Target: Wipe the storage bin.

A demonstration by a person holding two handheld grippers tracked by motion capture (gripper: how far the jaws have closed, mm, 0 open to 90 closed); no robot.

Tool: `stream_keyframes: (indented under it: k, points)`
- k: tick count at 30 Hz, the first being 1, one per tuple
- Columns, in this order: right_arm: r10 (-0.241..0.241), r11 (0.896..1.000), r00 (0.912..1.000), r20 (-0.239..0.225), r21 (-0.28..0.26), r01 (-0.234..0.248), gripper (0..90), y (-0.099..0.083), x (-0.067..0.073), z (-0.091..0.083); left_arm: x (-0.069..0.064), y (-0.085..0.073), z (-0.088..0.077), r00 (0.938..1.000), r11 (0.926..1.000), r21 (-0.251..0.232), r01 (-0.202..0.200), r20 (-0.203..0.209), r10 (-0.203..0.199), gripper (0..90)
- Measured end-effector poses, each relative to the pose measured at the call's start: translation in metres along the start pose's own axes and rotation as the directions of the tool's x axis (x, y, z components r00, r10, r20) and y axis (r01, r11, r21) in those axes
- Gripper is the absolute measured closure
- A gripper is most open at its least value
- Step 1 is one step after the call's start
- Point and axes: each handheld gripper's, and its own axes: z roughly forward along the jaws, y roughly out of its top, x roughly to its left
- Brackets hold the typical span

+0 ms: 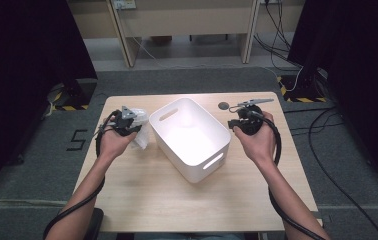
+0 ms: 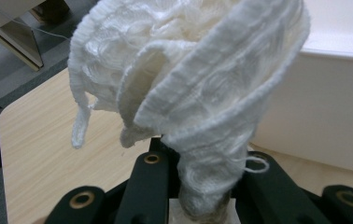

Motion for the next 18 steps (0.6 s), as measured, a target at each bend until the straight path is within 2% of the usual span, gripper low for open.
stream_keyframes:
  k: [1, 3, 4, 8, 9, 12, 13, 18]
  points:
    - [-0.003, 1.000, 1.0000, 0.007, 0.009, 0.003, 84.6, -0.002, 0.000, -0.002, 0.002, -0.001, 0.002, 1.0000, 1.0000, 0.004, -0.004, 0.002, 0.004, 77.9]
    - [0.021, 0.999, 0.9997, -0.008, 0.038, -0.021, 87.0, -0.009, 0.000, -0.005, 0.003, -0.003, 0.006, 0.9999, 0.9999, 0.000, 0.010, 0.006, -0.010, 77.9]
    - [0.014, 0.998, 0.9998, -0.012, 0.055, -0.014, 87.8, -0.014, 0.000, -0.005, 0.003, -0.004, 0.007, 0.9999, 1.0000, 0.005, 0.006, 0.013, -0.006, 77.9]
    - [0.032, 0.995, 0.9988, -0.036, 0.100, -0.029, 88.5, -0.033, -0.001, -0.003, 0.002, -0.003, 0.012, 0.9987, 0.9991, -0.008, -0.040, 0.029, 0.041, 77.9]
    - [0.029, 0.995, 0.9989, -0.036, 0.100, -0.026, 88.5, -0.036, 0.000, -0.003, 0.002, -0.002, 0.013, 0.9990, 0.9995, -0.006, -0.031, 0.031, 0.031, 77.9]
    - [0.001, 0.994, 0.9995, -0.033, 0.113, 0.002, 88.8, -0.042, 0.006, -0.005, 0.004, 0.000, 0.017, 0.9973, 0.9979, -0.015, -0.063, 0.037, 0.064, 77.9]
    - [-0.007, 0.993, 0.9994, -0.034, 0.117, 0.011, 88.7, -0.042, 0.008, -0.006, 0.004, 0.000, 0.019, 0.9980, 0.9987, -0.004, -0.051, 0.036, 0.051, 77.9]
    - [-0.017, 0.991, 0.9969, -0.077, 0.134, 0.028, 88.8, -0.048, 0.016, -0.007, 0.006, 0.002, 0.023, 0.9969, 0.9973, -0.026, -0.069, 0.035, 0.070, 77.9]
